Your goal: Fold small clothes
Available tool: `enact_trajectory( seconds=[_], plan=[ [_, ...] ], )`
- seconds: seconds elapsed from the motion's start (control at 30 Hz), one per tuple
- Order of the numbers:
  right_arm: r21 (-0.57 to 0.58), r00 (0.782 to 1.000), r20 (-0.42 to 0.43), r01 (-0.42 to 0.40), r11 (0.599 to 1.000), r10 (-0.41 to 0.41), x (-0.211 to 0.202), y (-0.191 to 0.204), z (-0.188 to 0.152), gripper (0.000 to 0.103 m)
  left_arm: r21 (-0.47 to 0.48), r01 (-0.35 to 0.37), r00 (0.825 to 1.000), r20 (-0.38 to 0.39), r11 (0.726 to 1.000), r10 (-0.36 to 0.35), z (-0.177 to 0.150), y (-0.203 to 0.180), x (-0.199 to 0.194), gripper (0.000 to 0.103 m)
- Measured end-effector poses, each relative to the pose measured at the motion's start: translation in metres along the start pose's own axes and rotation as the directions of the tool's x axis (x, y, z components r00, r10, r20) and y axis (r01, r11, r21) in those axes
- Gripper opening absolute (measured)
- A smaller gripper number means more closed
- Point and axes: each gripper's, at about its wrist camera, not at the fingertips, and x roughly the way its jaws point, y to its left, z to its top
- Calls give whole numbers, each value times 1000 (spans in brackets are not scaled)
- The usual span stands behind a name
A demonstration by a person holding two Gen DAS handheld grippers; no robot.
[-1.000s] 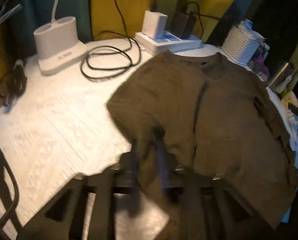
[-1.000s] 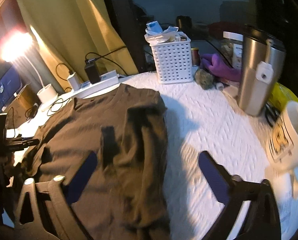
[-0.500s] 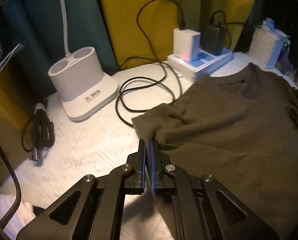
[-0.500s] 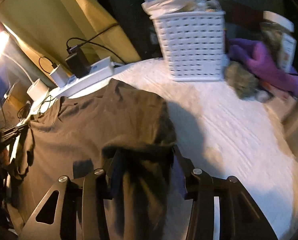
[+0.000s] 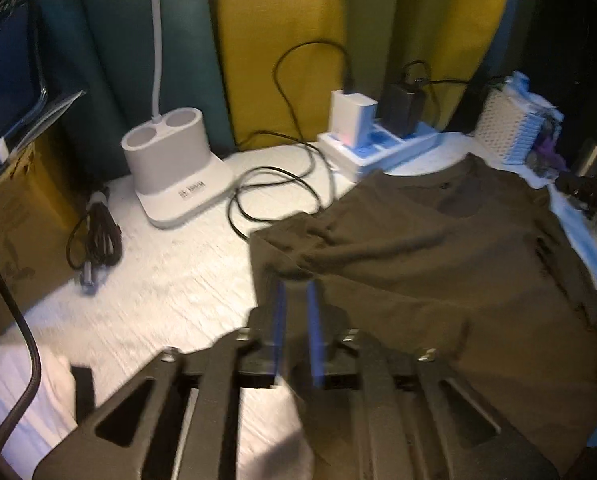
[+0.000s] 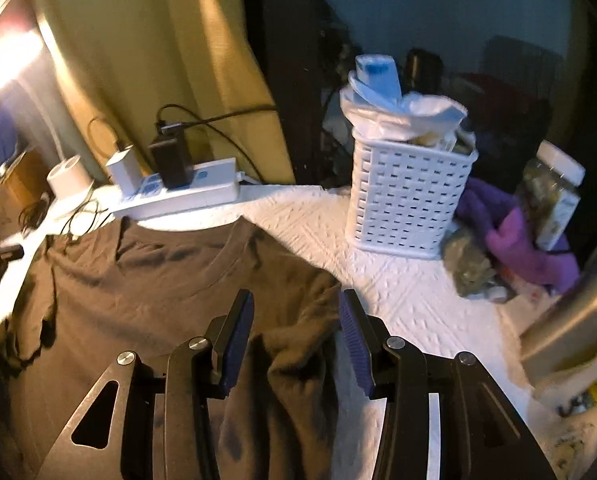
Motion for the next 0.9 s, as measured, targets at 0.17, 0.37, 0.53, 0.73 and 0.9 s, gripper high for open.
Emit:
enact_trajectory(
  seconds=[0.17,0.37,0.53,0.73,0.9],
  plan=[
    [-46,996,-69,-64,997,61,-6,35,-26,64,15,89,996,-22,996,-89,-27,-18,-13,46],
    [-34,980,-135,-152,988,146,17,61,-46,64,-11,167,983,-75,986,-167,-55,-33,-11,46],
    [-78,980,-169,-119,990,105,31,74,-53,29,7,206,976,-81,979,-205,-67,-43,-17,46],
    [-89,972,-163,-185,979,169,25,88,-50,8,14,250,961,-128,968,-247,-77,-48,-11,46],
    [-105,966,-191,-199,974,177,30,108,-59,8,27,270,953,-147,963,-263,-83,-56,-11,46]
  ],
)
